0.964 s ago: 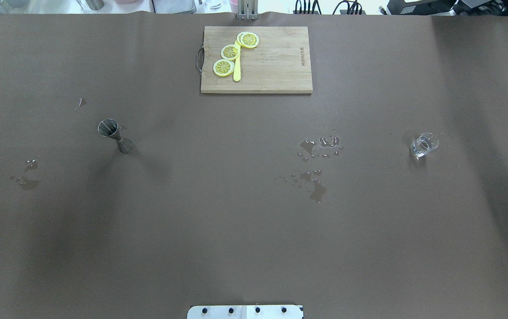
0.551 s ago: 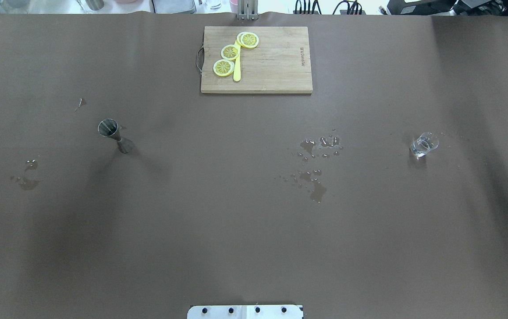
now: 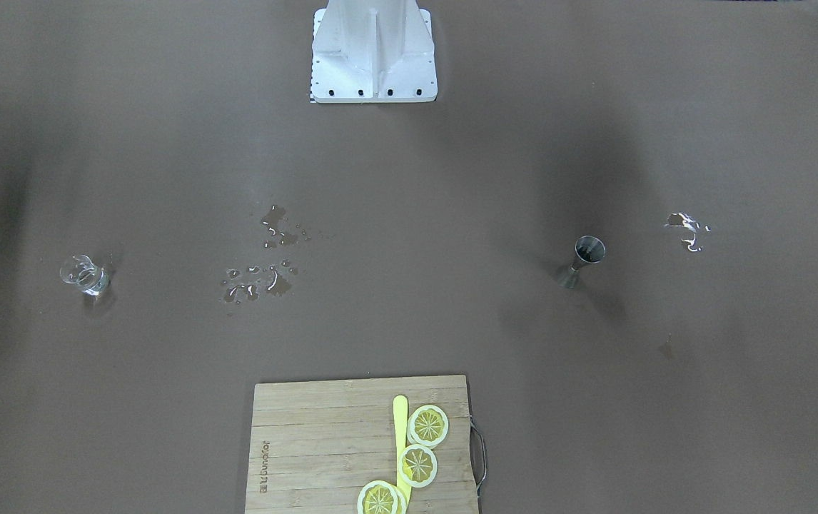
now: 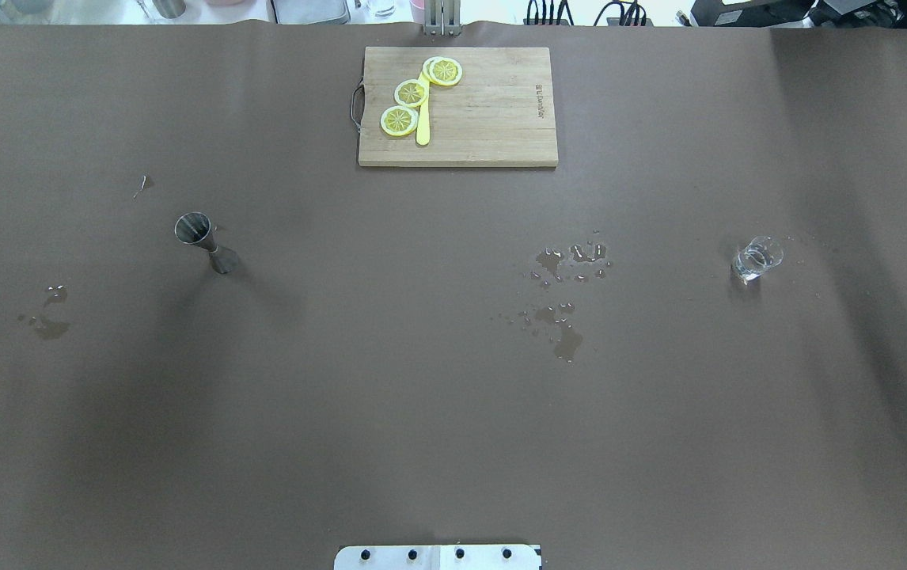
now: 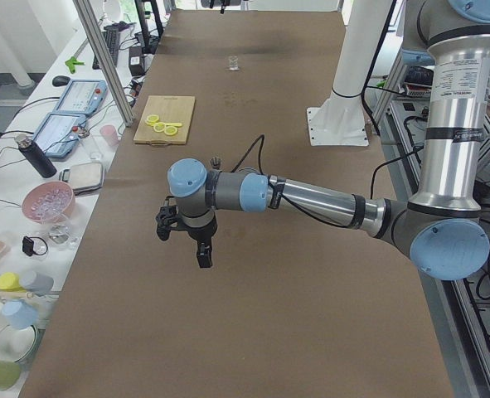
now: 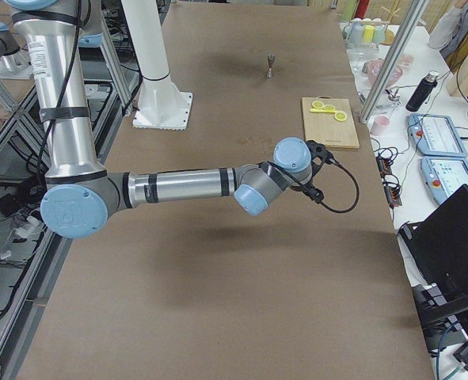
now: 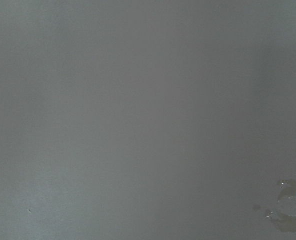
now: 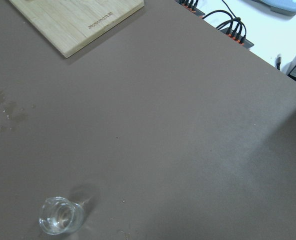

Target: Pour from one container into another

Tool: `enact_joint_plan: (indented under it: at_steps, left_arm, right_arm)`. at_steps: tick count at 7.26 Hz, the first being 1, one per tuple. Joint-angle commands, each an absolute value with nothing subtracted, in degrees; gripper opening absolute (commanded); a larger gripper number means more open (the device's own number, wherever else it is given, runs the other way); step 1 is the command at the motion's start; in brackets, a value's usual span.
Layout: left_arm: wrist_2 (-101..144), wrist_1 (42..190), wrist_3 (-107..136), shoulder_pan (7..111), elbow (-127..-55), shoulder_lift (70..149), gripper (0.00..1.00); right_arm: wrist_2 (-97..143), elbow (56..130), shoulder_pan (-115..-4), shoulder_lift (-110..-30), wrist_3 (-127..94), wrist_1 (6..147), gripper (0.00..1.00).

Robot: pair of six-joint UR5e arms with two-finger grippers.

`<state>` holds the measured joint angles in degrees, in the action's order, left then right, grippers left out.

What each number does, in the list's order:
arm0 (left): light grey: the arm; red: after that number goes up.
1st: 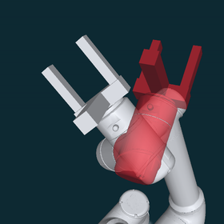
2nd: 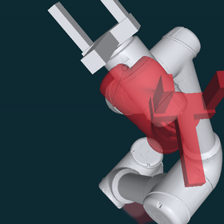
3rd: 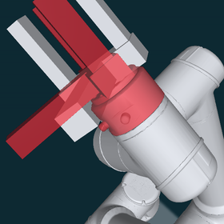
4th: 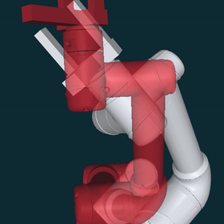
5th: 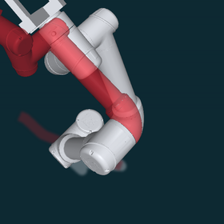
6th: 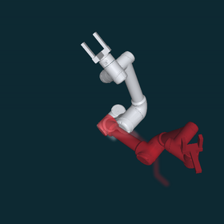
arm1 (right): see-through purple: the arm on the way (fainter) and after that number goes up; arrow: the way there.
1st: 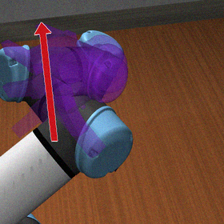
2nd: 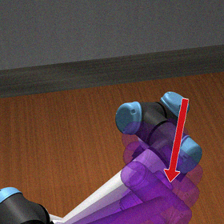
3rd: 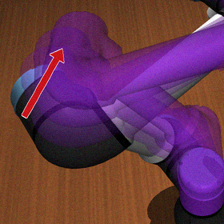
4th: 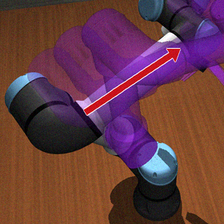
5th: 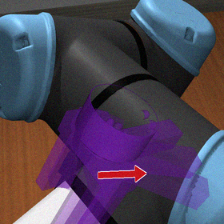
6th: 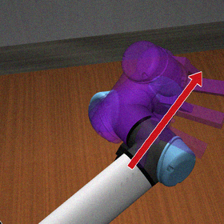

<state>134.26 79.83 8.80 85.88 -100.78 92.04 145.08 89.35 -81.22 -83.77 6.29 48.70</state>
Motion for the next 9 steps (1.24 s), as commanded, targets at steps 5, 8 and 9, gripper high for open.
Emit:
enact_joint_plan:
  at_steps: [5,8,9]
  left_arm:
    - [137.9,71.0,40.4,75.4,-113.7,101.1,0.98]
    - [135.3,82.3,58.0,68.7,-117.2,100.7,0.99]
    - [134.5,85.7,63.1,66.9,-117.5,100.6,0.99]
  right_arm:
    - [149.2,83.6,-74.4,-87.8,5.6,23.7,1.0]
    - [150.2,79.5,-73.6,-87.8,6.6,17.0,1.0]
    - [150.0,79.5,-73.6,-87.4,6.5,17.0,1.0]
